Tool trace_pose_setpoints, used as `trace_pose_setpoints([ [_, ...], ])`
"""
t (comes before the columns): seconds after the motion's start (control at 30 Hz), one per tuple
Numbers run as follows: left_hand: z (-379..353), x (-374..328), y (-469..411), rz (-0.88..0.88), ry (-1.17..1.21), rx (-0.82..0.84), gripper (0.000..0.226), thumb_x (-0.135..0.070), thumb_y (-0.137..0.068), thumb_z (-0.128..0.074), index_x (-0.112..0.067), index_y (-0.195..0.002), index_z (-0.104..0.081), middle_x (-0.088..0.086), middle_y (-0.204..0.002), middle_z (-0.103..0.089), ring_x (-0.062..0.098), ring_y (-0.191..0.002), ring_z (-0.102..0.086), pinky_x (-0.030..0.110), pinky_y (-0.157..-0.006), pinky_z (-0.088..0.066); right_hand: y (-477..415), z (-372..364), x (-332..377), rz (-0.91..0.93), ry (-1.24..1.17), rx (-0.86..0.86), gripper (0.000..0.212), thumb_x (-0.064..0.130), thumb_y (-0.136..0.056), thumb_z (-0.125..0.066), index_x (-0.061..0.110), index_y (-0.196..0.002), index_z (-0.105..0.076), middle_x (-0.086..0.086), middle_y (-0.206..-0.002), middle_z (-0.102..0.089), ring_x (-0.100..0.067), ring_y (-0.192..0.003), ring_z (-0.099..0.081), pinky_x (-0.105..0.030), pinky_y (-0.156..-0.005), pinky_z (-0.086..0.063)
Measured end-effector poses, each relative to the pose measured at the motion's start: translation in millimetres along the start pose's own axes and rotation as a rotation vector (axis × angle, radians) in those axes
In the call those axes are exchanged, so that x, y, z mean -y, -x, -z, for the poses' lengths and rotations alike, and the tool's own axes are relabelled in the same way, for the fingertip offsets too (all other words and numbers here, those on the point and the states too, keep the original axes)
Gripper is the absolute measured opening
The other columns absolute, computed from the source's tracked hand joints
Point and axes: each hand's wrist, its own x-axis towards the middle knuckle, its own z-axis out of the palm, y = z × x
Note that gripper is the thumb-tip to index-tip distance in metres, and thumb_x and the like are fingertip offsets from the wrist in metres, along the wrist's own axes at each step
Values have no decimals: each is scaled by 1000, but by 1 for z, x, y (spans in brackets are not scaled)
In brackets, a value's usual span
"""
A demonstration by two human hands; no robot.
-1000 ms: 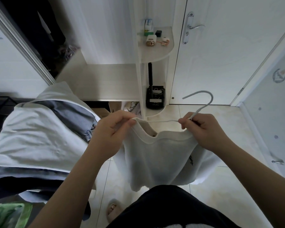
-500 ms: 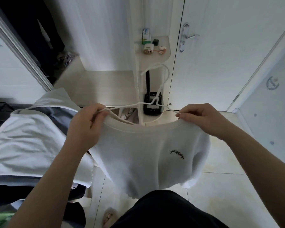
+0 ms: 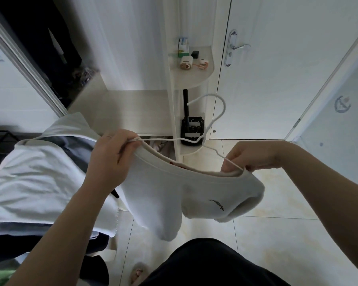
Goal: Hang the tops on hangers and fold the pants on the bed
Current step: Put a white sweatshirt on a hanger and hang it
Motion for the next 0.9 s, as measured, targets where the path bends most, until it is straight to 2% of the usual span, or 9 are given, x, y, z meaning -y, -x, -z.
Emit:
trace_pose_setpoints([
  [0.07,0,-1,0,-14,-11,7,8,-4,-92,-61,-2,-92,-69,-11,-86,-58,-1,-84,-46,1,-84,-33,-3,-1,0,-56,33,72,20,17,-87,-74,5,-103,-76,-15,-96,-72,-23,-89,-67,-40,-87,-56],
  [0.17,-1,1,-1,-24,-9,37,10,-6,-93,-61,-1,-93,-70,-8,-88,-62,8,-85,-53,4,-85,-35,-10,-6,3,-80,158,-3,7,6,-86,-68,7,-86,-75,-4,-74,-67,-14,-69,-63,-31,-66,-58],
  [0.23,1,6,-1,-1,0,73,10,-8,-95,-62,-3,-96,-71,-11,-92,-62,9,-89,-54,6,-87,-35,-14,-8,5,-17,257,-215,16,8,-88,-59,6,-78,-71,1,-64,-58,-11,-60,-54,-26,-56,-50],
  [0.37,4,21,3,80,-7,273,8,-17,-100,-61,-17,-102,-69,-15,-94,-65,16,-93,-56,20,-83,-39,-17,-7,7,182,231,-685,22,13,-92,-56,11,-75,-69,4,-65,-58,-14,-63,-49,-26,-59,-39],
  [0.5,-5,23,4,87,-36,438,14,-20,-103,-56,-18,-104,-70,-4,-98,-70,23,-91,-58,34,-85,-43,-10,-13,24,387,170,-980,20,12,-92,-56,19,-79,-69,-2,-68,-63,-6,-59,-49,-16,-56,-37],
  [0.57,-8,22,2,143,-54,369,16,-17,-103,-56,-14,-103,-71,1,-98,-71,28,-93,-60,38,-86,-44,1,-16,33,505,110,-1065,19,12,-90,-56,19,-78,-69,-7,-70,-64,-9,-59,-50,-15,-55,-37],
  [0.77,4,17,-3,175,-19,-33,17,-18,-100,-55,-9,-94,-67,-14,-78,-50,14,-77,-49,24,-71,-32,22,-14,36,633,261,-797,11,28,-94,-67,21,-85,-67,9,-118,-63,-5,-113,-55,-20,-95,-37],
  [0.87,8,12,-13,111,-8,-108,15,-15,-99,-55,-8,-93,-66,-12,-80,-50,4,-78,-43,21,-71,-30,25,-10,36,642,103,-687,24,46,-94,-54,23,-101,-56,-6,-80,-60,-14,-68,-50,-26,-66,-40],
  [0.9,9,12,-17,105,-7,-120,15,-14,-99,-55,-6,-94,-67,-9,-82,-52,3,-80,-43,19,-73,-31,26,-9,36,629,93,-678,29,52,-94,-47,27,-107,-56,-13,-77,-55,-21,-66,-47,-30,-65,-39],
])
